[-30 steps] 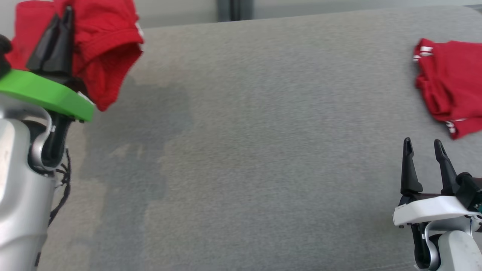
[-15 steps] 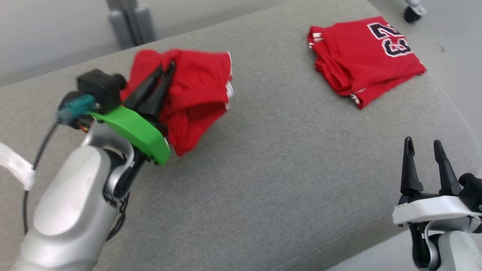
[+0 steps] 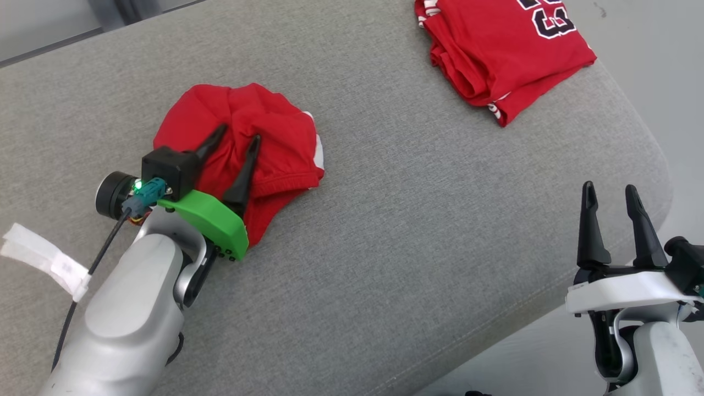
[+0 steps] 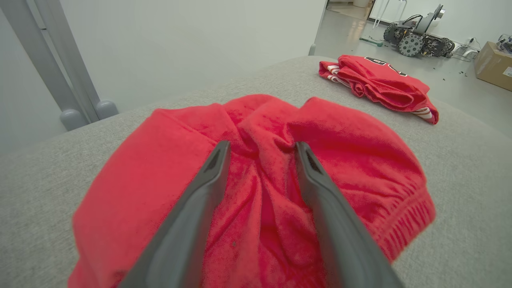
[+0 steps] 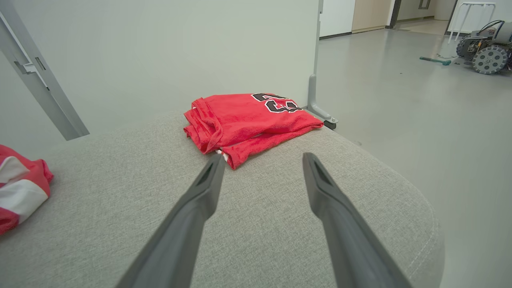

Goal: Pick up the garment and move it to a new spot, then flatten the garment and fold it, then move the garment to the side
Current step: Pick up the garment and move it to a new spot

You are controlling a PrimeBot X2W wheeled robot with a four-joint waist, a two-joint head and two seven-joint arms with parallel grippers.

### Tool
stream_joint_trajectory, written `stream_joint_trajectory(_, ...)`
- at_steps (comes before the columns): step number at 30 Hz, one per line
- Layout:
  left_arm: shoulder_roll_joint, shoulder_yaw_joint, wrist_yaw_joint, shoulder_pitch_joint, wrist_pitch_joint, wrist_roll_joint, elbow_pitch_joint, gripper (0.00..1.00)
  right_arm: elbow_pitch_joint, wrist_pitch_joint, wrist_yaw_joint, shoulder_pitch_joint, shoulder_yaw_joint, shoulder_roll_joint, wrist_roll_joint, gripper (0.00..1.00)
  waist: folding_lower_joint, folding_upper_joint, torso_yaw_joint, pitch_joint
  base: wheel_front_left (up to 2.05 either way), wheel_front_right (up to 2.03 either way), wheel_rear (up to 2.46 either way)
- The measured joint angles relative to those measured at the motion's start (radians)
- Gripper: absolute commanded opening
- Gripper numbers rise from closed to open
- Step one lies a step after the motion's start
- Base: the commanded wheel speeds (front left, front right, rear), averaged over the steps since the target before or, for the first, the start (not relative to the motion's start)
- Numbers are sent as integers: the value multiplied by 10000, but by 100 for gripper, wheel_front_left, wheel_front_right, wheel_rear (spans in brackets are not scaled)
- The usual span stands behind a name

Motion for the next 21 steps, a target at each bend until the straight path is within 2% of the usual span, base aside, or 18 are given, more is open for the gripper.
stream_joint_trajectory(3,-121,13,267,-5,-527,316,36,100,-29,0,0,38,82,10,-111,100,0,0,148,-7,0,0,0)
stream_joint_trajectory(7,-334,355,834,440,-754,562,-454,100,-33,0,0,144,163,12,-282,100,0,0,504,-103,0,0,0)
stream_joint_trajectory(12,-683,1626,1509,1831,-798,922,-2094,100,2,0,0,365,293,21,-481,100,0,0,1180,-355,0,0,0)
stream_joint_trajectory(15,-1221,2713,1618,3183,-796,938,-3005,100,-31,0,0,586,581,17,-522,100,0,0,1730,-636,0,0,0)
stream_joint_trajectory(21,-1925,4092,1532,5368,-800,1824,-4084,100,-119,0,0,1116,1181,25,-585,100,0,0,2764,-1572,0,0,0)
